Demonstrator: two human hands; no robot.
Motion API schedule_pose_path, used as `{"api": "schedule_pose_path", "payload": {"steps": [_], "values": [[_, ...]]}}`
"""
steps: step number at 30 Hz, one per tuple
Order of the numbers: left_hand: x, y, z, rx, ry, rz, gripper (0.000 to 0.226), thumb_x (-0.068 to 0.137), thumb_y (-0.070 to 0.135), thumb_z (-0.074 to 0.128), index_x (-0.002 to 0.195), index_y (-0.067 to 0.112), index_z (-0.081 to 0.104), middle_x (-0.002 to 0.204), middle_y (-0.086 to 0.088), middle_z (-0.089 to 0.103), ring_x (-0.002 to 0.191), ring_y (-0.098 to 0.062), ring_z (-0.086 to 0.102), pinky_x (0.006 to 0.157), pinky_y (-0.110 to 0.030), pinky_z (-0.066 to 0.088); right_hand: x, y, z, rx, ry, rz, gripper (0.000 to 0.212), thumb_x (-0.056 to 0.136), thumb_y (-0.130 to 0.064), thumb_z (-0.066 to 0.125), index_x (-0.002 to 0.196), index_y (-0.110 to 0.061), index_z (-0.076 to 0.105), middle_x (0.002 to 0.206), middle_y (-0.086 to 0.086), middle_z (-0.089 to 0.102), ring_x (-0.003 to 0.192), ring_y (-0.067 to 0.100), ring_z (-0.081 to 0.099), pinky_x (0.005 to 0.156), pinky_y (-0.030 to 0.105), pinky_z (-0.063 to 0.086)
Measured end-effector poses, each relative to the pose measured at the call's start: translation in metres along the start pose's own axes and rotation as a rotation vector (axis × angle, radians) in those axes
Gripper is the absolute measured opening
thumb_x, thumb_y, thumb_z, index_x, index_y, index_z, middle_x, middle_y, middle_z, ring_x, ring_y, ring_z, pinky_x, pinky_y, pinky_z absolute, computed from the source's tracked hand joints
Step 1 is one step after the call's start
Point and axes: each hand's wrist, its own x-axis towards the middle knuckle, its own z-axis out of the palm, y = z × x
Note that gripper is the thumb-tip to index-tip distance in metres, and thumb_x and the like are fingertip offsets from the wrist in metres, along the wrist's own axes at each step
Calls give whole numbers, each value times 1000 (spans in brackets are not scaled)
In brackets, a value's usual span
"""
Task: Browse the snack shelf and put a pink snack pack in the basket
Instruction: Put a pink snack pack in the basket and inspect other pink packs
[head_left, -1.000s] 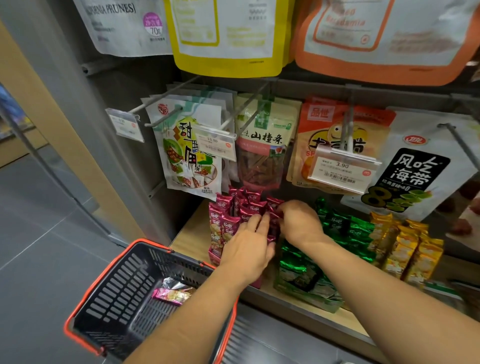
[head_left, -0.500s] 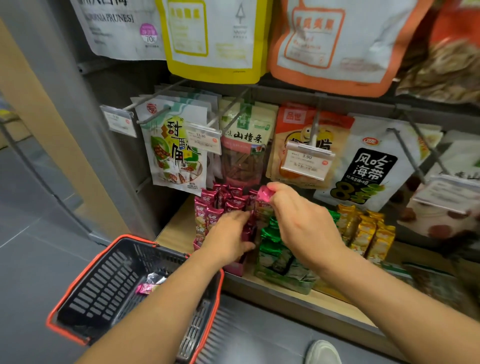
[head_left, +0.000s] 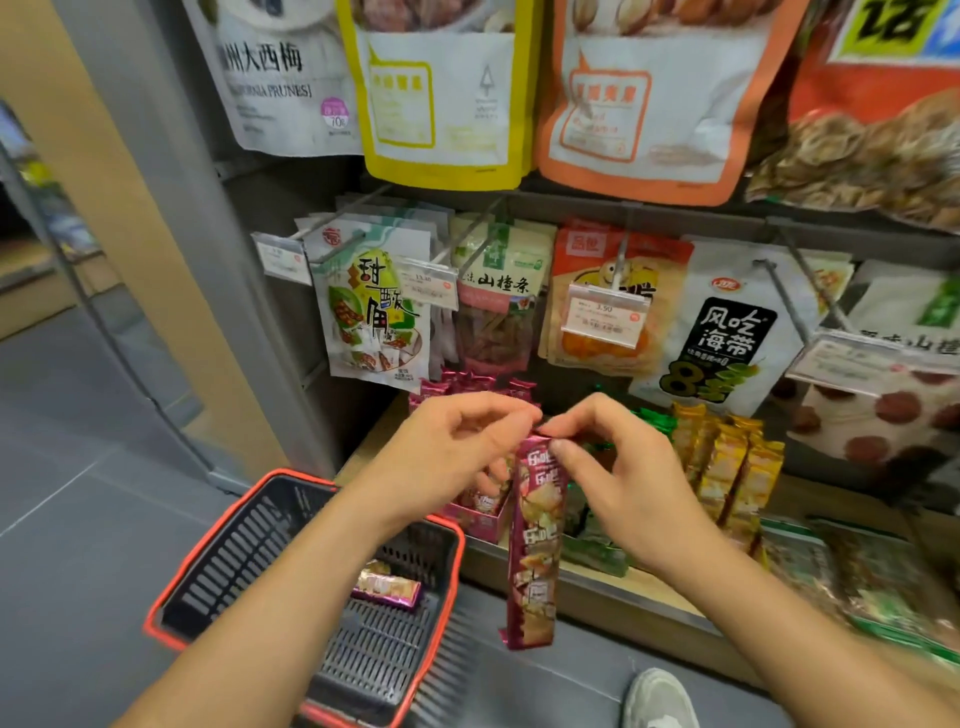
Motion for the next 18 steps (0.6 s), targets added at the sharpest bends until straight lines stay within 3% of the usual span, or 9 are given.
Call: {"api": "schedule_pose_path", "payload": {"steps": [2, 6, 10, 13, 18], "values": [[-4, 0, 4, 47, 94, 17, 10, 87, 21, 70, 95, 21, 76, 73, 0, 73, 63, -14, 66, 57, -22, 54, 2, -2, 5, 75, -30, 17, 16, 88, -9, 67, 87, -24, 63, 88, -10, 67, 89, 4, 63, 80, 27, 52], [-9, -2, -3, 24, 209, 26, 11, 85, 5, 70, 87, 13, 76, 66, -7, 72, 59, -16, 69, 57, -22, 55, 6, -4, 17, 203, -53, 49, 19, 87, -9, 68, 95, -25, 63, 97, -10, 68, 97, 5, 64, 86, 31, 54], [-13, -3, -12, -271, 236, 39, 8, 78, 10, 70, 75, 13, 77, 64, -10, 68, 56, -16, 65, 54, -21, 53, 12, -3, 27, 367, -280, 166, 37, 88, -32, 66, 124, -32, 55, 116, -11, 66, 110, 3, 61, 93, 30, 53], [-13, -4, -17, -426, 259, 28, 10, 76, 15, 67, 70, 15, 74, 65, -7, 66, 54, -12, 60, 52, -20, 51, 14, -4, 35, 398, -335, 153, 29, 92, -28, 63, 120, -27, 62, 109, -6, 70, 100, 7, 66, 81, 23, 55], [-8, -12, -15, -150, 463, -22, 21, 96, 16, 57, 75, 15, 64, 62, 0, 61, 50, -7, 50, 51, -23, 41, 13, -5, 49, 298, -269, 112, 19, 89, -33, 68, 106, -30, 60, 95, -5, 70, 85, 13, 68, 80, 40, 58]]}}
